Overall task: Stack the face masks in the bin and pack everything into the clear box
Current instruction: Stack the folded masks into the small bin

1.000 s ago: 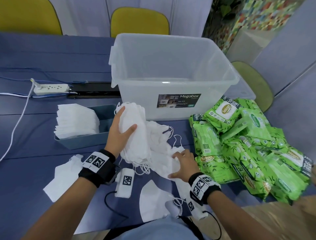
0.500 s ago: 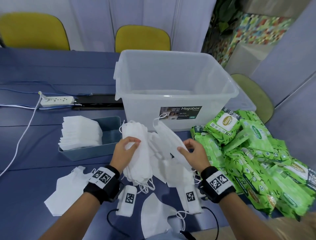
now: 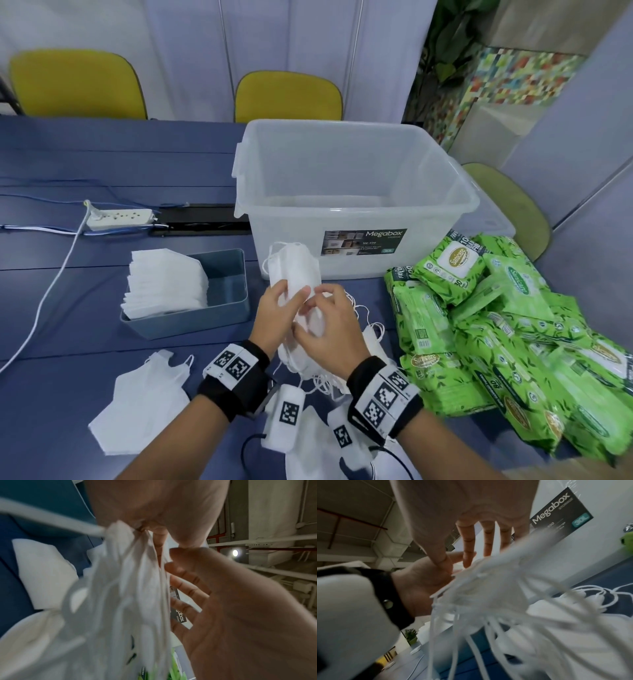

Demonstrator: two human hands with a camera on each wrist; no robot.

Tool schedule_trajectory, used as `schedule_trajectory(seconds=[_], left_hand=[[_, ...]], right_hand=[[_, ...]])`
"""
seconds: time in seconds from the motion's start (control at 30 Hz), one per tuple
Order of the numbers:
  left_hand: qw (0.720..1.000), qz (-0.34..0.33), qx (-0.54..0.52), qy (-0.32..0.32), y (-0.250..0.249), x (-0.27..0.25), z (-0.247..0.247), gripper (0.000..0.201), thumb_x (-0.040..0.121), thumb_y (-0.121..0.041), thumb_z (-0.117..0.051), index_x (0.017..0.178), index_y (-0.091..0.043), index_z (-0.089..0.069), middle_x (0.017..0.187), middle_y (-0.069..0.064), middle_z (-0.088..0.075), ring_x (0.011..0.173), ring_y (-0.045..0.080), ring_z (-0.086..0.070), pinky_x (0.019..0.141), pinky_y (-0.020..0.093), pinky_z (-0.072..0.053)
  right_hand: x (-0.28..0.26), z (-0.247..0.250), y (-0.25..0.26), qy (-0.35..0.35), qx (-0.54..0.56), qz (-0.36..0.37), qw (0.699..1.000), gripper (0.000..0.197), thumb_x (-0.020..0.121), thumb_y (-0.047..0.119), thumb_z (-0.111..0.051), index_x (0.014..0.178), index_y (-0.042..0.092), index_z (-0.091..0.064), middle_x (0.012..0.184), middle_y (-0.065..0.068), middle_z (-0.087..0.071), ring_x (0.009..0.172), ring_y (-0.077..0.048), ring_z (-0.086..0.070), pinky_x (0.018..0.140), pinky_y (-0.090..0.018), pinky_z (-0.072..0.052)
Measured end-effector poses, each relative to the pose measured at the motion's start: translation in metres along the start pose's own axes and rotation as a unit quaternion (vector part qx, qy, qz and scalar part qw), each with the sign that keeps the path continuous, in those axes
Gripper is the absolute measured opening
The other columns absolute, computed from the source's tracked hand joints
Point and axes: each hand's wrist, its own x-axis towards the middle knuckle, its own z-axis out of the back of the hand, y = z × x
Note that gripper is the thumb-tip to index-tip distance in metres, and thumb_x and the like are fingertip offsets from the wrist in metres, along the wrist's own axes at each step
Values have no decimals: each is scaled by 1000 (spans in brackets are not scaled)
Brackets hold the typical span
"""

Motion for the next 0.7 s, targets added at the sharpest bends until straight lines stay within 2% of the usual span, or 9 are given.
schedule_trajectory(seconds=[0.1, 0.17, 0.23, 0.3, 0.43, 0.47, 0.53, 0.6, 0.7], left_hand=[[1000, 22, -6, -20, 1, 1, 4, 1, 89, -17, -64, 89, -16, -64, 89, 6, -70, 84, 17, -65, 73, 27, -53], [1000, 18, 2, -24, 3, 1, 5, 7, 89, -12, -63, 93, -18, -62, 92, 0, -69, 88, 16, -66, 73, 23, -51], [999, 12, 22, -28, 6, 2, 7, 12, 89, -10, -62, 100, -16, -60, 96, -1, -68, 94, 19, -64, 81, 28, -51], [999, 13, 38, -27, 8, 4, 8, 19, 88, -11, -64, 106, -14, -58, 102, 2, -66, 99, 21, -63, 89, 35, -51], [998, 12, 50, -26, 7, 10, 15, 33, 86, -14, -67, 116, -13, -55, 113, 4, -63, 105, 21, -60, 92, 39, -49], [998, 4, 61, -28, 7, 12, 18, 35, 86, -15, -68, 118, -12, -54, 114, 4, -62, 106, 22, -59, 93, 40, -49], [995, -14, 90, -40, 9, 16, 22, 45, 84, -15, -71, 123, -11, -50, 122, 5, -57, 112, 22, -54, 98, 41, -45], [993, -33, 99, -53, 9, 19, 25, 63, 81, -14, -73, 135, -11, -40, 134, 1, -47, 121, 16, -45, 105, 33, -36], [991, -69, 96, -58, 10, 21, 27, 76, 81, -9, -72, 143, -13, -28, 138, -8, -33, 125, 6, -33, 105, 20, -25]], right_hand=[[-7, -2, 1, 19, 35, 21, 999, 26, 73, 41, -63, 85, 18, -68, 110, 9, -51, 109, -10, -48, 92, -1, -24], [-10, -1, 0, 21, 95, 32, 995, 21, 75, 36, -62, 81, 18, -70, 104, 9, -58, 104, -8, -54, 91, -10, -37], [-12, 4, -3, 16, 173, 21, 985, 6, 77, 19, -67, 81, 20, -71, 101, 5, -62, 97, -9, -60, 82, -20, -51], [-13, 12, -11, 8, 192, -12, 981, 16, 79, 8, -67, 82, 24, -68, 99, 6, -62, 92, -11, -62, 74, -19, -54], [-18, 35, -49, 1, 85, -111, 990, 28, 77, 2, -69, 81, 28, -61, 90, 11, -57, 80, -13, -57, 66, -7, -43], [-21, 42, -60, 12, 48, -144, 988, 26, 76, 3, -70, 83, 27, -61, 92, 8, -58, 79, -14, -56, 66, -9, -42], [-31, 56, -78, 48, -20, -206, 977, 23, 76, 6, -70, 90, 22, -60, 98, -4, -62, 79, -19, -57, 72, -21, -47], [-44, 67, -91, 105, -82, -247, 960, 24, 77, 10, -70, 97, 18, -59, 104, -10, -64, 88, -23, -60, 80, -30, -49], [-68, 66, -101, 209, -154, -299, 918, 45, 78, 25, -73, 118, 15, -56, 116, -5, -62, 99, -19, -59, 83, -25, -47]])
